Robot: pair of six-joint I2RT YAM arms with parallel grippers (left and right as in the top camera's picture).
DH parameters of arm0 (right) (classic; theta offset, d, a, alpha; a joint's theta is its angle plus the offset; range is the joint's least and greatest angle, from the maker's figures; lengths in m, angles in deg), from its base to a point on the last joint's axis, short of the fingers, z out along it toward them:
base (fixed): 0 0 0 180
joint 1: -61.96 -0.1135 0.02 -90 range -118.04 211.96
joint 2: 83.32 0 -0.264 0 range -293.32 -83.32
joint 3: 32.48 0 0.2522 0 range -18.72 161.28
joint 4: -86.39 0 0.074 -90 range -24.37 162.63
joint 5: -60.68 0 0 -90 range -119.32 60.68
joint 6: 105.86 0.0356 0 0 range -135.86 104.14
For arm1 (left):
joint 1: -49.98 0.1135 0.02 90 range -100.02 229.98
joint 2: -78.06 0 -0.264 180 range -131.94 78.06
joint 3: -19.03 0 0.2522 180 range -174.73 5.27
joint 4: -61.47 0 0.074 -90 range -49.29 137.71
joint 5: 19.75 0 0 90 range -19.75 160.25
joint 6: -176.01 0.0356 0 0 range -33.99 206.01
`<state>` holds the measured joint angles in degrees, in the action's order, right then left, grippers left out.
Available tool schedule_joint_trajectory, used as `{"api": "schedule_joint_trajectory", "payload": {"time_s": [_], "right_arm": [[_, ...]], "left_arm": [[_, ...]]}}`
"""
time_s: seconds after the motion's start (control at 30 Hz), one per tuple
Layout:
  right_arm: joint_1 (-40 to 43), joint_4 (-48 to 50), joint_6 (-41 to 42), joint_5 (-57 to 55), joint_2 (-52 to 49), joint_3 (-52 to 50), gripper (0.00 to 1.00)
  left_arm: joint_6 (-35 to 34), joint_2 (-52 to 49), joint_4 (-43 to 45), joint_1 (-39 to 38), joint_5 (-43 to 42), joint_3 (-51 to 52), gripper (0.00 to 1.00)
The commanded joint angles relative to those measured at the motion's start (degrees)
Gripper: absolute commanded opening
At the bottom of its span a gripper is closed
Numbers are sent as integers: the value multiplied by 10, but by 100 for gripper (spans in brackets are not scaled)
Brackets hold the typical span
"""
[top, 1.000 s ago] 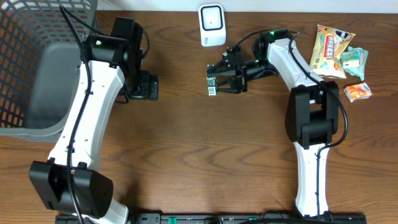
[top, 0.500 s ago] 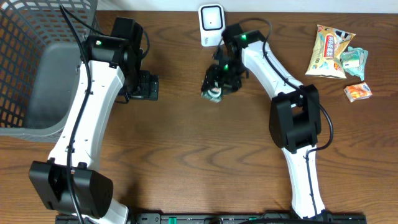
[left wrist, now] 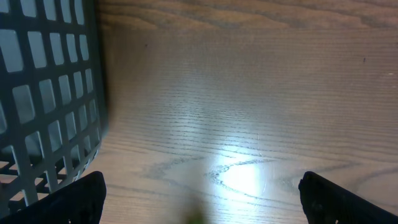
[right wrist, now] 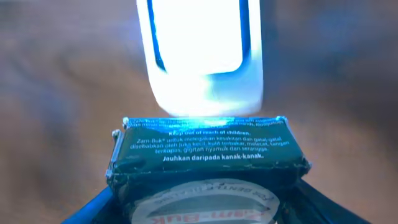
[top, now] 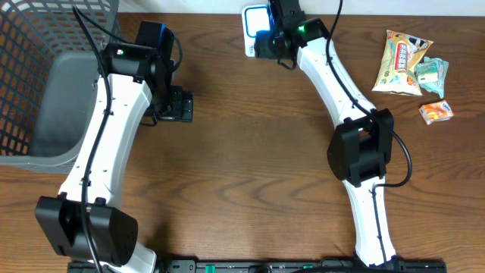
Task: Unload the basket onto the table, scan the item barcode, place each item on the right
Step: 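Raise the Zam-Buk tin's back face to the scanner window, then carry the Zam-Buk tin right to the item pile with the right gripper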
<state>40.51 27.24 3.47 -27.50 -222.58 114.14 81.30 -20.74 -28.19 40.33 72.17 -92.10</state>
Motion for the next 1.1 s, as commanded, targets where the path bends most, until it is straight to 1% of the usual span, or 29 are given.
{"api": "schedule_joint_trajectory", "payload": {"time_s": [0.0, 0.1, 0.2, 0.43, 0.47, 0.57, 0.87, 1.07], "right_arm": [[-11, 52, -12, -33, 3, 11, 54], [-17, 118, -12, -49, 3, 9, 54], [-29, 180, -15, -91, 1, 9, 54], [-53, 280, -68, -186, -7, 9, 51], [-56, 287, -71, -210, -11, 9, 49], [-60, 315, -76, -275, -28, 9, 51], [-60, 333, -83, -275, -79, 9, 51], [-62, 342, -83, -275, -86, 10, 52]], "left_arm": [[-5, -2, 0, 2, 9, 2, 98], [-5, -2, 0, 2, 9, 2, 98], [-5, -2, 0, 2, 9, 2, 98], [-5, -2, 0, 2, 9, 2, 98], [-5, -2, 0, 2, 9, 2, 98], [-5, -2, 0, 2, 9, 2, 98], [-5, -2, 0, 2, 9, 2, 98], [-5, -2, 0, 2, 9, 2, 98]]}}
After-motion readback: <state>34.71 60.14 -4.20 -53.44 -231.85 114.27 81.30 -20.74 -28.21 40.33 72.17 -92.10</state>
